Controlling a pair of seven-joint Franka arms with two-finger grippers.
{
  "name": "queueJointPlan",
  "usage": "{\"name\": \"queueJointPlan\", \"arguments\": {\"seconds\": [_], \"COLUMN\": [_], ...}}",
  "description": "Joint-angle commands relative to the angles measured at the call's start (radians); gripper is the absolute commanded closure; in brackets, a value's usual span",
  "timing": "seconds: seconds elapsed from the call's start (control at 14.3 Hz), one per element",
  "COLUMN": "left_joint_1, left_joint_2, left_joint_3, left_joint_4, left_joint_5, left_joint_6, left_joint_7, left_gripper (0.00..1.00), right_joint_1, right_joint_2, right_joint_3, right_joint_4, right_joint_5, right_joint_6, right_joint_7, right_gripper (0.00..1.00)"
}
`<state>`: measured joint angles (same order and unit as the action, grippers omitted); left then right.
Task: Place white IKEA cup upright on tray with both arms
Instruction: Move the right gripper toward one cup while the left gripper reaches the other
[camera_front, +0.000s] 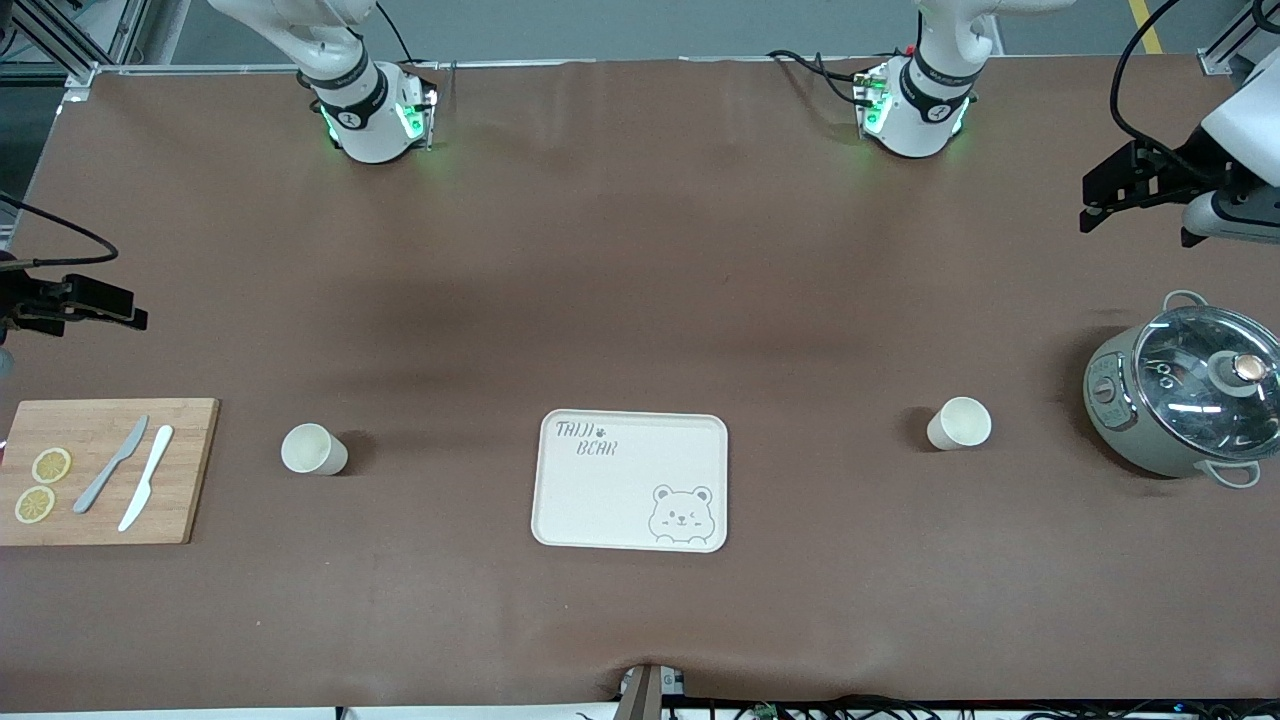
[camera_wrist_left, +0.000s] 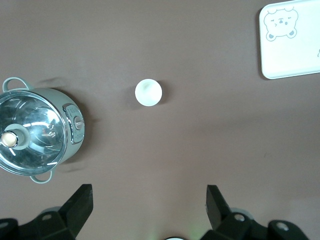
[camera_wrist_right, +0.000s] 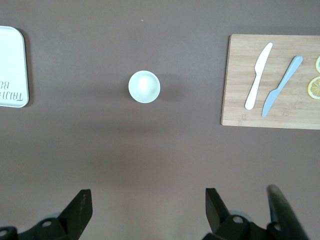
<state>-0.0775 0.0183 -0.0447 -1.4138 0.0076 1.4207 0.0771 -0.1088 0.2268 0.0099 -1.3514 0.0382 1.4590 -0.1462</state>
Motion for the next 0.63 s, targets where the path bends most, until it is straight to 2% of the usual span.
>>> {"name": "queueJointPlan", "arguments": {"seconds": [0.0,0.35,0.56], "left_joint_1": [0.001,-0.001,0.002], "left_joint_2": [-0.018,-0.009,-0.04], "left_joint_3": [0.0,-0.009,-0.009], "left_joint_4": [-0.017,-0.02,-0.13], "left_joint_5": [-0.001,-0.015,-0.006], "left_joint_6": [0.012,0.014,0.09], "left_joint_7": [0.0,0.001,0.004], "left_gripper": [0.0,0.0,0.0], "right_joint_1": [0.003,0.003,0.003], "right_joint_2": [-0.003,-0.003,-0.003], "right_joint_3": [0.004,0.004,0.004], "right_joint_4": [-0.002,0.0,0.0], "right_joint_5": [-0.015,-0.017,-0.015], "right_joint_6": [0.001,0.001,0.001], "right_joint_7": [0.017,0.017,0.017], "right_gripper": [0.0,0.0,0.0]}}
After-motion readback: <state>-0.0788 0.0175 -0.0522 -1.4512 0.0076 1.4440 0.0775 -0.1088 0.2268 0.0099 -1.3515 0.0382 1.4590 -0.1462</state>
